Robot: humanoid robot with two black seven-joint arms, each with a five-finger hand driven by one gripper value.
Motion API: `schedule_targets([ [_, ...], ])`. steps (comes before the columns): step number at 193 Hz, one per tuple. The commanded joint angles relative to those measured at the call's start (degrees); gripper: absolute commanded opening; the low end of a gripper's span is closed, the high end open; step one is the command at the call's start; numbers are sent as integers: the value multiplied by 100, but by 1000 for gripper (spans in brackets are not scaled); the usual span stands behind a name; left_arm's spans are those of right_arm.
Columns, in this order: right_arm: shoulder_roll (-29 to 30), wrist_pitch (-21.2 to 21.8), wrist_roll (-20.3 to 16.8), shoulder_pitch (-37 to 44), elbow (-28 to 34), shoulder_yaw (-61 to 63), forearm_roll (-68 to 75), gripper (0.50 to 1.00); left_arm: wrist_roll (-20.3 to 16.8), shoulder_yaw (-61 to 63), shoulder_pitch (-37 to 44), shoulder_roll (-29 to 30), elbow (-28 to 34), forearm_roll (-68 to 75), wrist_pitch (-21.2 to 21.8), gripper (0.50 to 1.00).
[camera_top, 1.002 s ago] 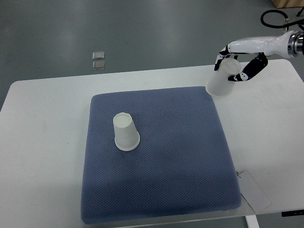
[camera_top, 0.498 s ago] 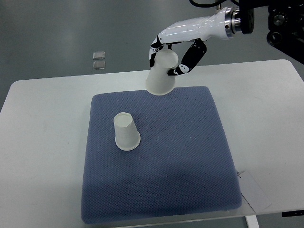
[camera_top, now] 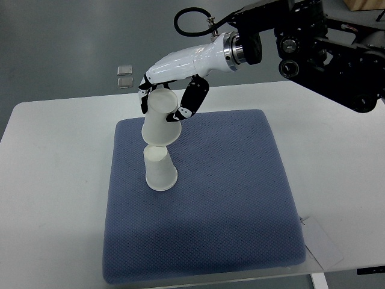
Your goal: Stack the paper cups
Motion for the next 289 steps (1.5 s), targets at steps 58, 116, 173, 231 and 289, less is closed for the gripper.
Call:
schedule_targets([
  [58, 441, 0, -137, -58, -45, -205, 12, 535, 0, 1, 1, 0, 0, 0, -1, 1000],
  [116, 547, 0, -252, -58, -230, -407, -32, 539, 0, 1, 1, 0, 0, 0, -1, 1000],
  [173, 573, 0, -296, -102, -274, -407, -41, 615, 0, 1, 1, 0, 0, 0, -1, 1000],
  [231, 635, 0, -357, -207, -336, -389, 30, 895, 0, 1, 1, 0, 0, 0, -1, 1000],
  [289, 406, 0, -348, -321, -353, -249, 73, 895, 0, 1, 1, 0, 0, 0, -1, 1000],
])
